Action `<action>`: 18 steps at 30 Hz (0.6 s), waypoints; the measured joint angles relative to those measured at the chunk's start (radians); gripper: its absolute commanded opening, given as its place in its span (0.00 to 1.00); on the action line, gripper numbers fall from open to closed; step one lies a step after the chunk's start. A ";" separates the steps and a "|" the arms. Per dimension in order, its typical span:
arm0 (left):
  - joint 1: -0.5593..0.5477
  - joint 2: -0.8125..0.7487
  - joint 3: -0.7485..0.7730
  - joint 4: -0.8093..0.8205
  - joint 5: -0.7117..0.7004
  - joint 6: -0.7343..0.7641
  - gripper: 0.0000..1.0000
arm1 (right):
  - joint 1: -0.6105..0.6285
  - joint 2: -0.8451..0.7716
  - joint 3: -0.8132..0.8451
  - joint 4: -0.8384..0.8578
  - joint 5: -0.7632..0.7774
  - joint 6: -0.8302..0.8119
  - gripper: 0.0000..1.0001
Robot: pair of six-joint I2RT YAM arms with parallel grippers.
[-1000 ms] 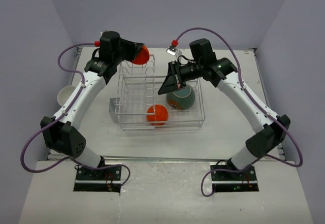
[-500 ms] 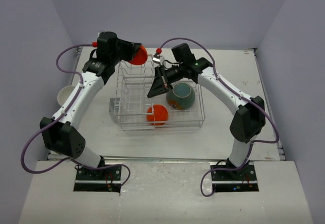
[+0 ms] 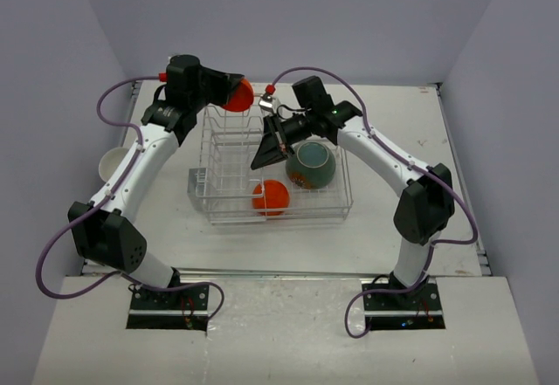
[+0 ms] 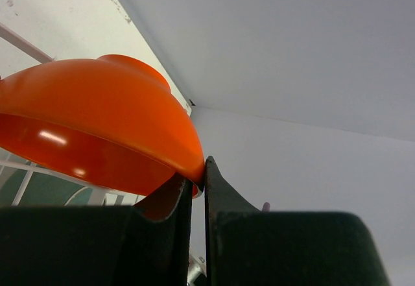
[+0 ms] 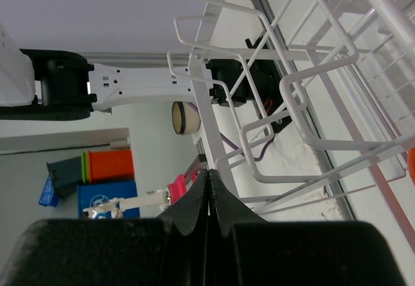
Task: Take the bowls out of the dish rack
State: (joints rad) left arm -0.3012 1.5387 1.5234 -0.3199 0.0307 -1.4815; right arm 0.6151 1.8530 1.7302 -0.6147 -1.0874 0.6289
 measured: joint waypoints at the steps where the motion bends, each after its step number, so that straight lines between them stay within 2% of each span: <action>1: 0.000 0.000 0.000 0.000 0.000 0.000 0.00 | 0.000 0.000 -0.004 0.005 -0.002 0.002 0.00; 12: 0.000 -0.002 0.006 0.007 0.005 0.000 0.00 | 0.005 0.000 -0.013 0.026 -0.004 0.027 0.00; 18: 0.000 -0.075 -0.116 0.100 0.001 -0.006 0.00 | 0.006 0.000 -0.013 0.026 -0.003 0.030 0.00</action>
State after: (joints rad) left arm -0.3012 1.4635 1.4071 -0.2203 0.0319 -1.4876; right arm 0.6216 1.8534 1.7172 -0.5884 -1.0908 0.6590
